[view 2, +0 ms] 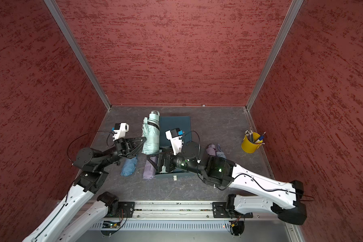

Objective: Place the umbrella in the drawer by color
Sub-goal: Pick up the umbrella from the center of the board.

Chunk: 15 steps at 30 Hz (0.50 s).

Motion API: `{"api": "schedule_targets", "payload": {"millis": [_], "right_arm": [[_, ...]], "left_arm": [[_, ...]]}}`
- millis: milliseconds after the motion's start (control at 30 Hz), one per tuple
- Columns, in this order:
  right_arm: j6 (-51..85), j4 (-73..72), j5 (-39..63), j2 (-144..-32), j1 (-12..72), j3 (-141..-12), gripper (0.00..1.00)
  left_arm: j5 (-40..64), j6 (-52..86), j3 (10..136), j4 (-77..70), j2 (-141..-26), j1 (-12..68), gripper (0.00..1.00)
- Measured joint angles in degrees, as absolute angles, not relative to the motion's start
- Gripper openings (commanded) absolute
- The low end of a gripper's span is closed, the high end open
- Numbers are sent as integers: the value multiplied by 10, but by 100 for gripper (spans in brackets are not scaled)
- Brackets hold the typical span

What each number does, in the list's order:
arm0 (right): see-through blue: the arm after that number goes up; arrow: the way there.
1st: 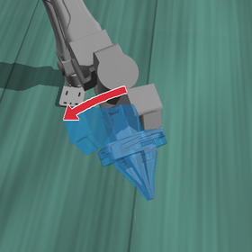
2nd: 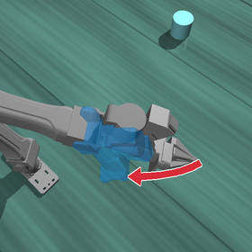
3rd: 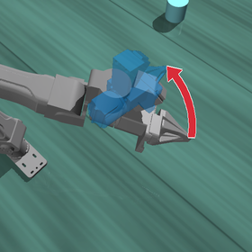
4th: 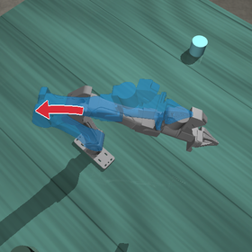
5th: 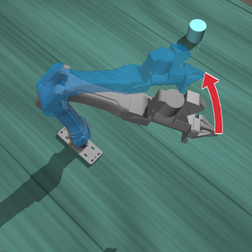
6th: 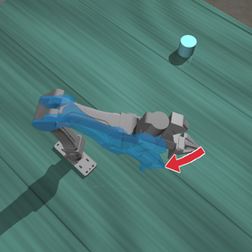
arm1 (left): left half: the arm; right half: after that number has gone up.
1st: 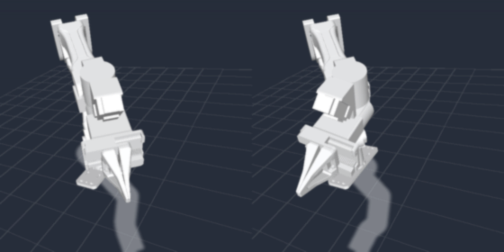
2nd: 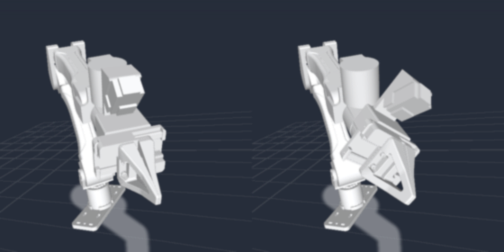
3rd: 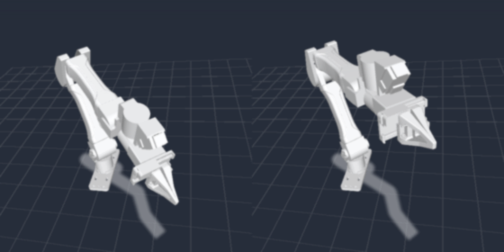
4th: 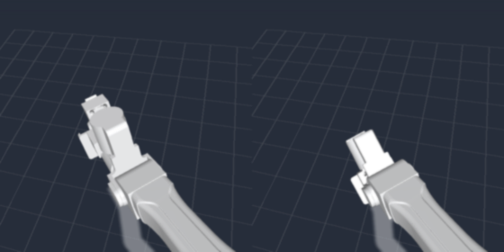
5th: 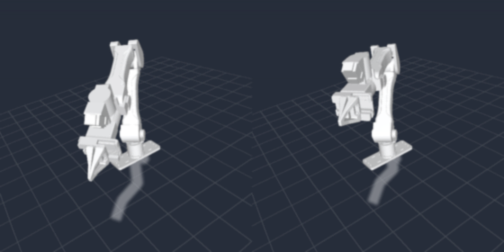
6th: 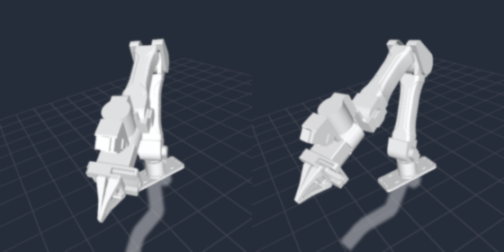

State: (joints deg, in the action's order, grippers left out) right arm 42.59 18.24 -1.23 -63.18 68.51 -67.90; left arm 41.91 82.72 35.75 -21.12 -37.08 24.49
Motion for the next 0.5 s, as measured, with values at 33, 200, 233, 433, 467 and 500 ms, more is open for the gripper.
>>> {"api": "schedule_targets", "payload": {"millis": [33,200,233,433,467,500], "right_arm": [[426,182,-13,-632,683,-683,96],[426,178,-24,-632,678,-701,89],[428,179,-27,-631,677,-701,87],[434,182,-29,-632,674,-701,76],[435,182,-29,-632,674,-701,74],[436,183,-30,-632,674,-701,73]], "left_arm": [[419,827,355,-217,-371,254,0],[410,830,333,-258,-381,272,0],[407,831,329,-264,-382,273,0],[393,839,315,-284,-377,274,0],[390,843,312,-290,-377,274,0],[388,848,308,-298,-378,274,0]]}}
